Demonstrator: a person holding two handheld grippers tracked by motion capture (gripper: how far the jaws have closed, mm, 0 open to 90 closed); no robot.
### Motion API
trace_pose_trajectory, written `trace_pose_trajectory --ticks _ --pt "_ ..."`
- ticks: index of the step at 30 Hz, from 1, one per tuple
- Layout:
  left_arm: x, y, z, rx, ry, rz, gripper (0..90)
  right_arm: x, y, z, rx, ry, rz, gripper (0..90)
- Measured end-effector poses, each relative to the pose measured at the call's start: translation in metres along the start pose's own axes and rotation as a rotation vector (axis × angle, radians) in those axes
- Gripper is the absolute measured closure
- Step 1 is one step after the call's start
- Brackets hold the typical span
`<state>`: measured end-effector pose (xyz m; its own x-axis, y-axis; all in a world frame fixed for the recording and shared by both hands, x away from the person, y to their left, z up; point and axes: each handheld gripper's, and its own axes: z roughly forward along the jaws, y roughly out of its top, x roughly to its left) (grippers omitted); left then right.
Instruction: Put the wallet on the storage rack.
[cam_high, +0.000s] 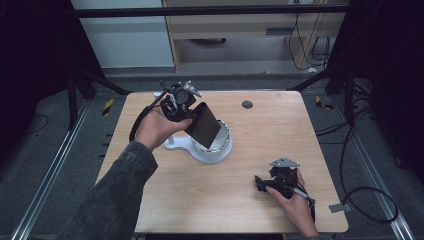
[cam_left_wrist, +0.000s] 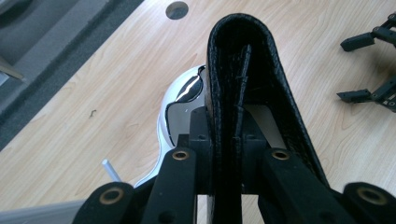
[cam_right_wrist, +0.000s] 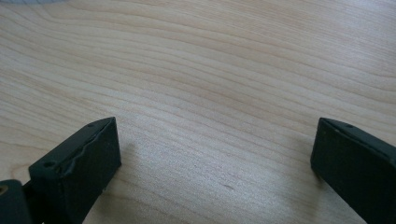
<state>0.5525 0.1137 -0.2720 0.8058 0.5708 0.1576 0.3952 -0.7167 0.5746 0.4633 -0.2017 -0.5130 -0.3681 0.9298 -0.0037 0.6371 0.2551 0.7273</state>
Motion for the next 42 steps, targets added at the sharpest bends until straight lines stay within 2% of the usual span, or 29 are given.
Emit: trace_pose_trajectory --ticks 7,16,29,36,42 --pt "0.002 0.001 0.019 0.024 -0.013 -0.004 79.9 0.000 0.000 0.000 0.000 0.000 0.000 1.8" --pt "0.007 0.005 0.040 0.049 -0.053 -0.020 79.8 0.000 0.001 0.001 0.002 -0.001 -0.004 1.3" --pt "0.008 0.009 0.048 0.049 -0.076 -0.035 79.6 0.000 0.001 0.001 0.002 0.001 0.001 1.3" --pt "0.009 0.013 0.053 0.052 -0.083 -0.024 79.1 0.001 -0.001 0.000 -0.001 -0.001 -0.006 1.3" --pt "0.013 0.012 0.054 0.049 -0.059 -0.028 77.1 0.002 -0.001 -0.001 0.003 -0.005 -0.004 0.8"
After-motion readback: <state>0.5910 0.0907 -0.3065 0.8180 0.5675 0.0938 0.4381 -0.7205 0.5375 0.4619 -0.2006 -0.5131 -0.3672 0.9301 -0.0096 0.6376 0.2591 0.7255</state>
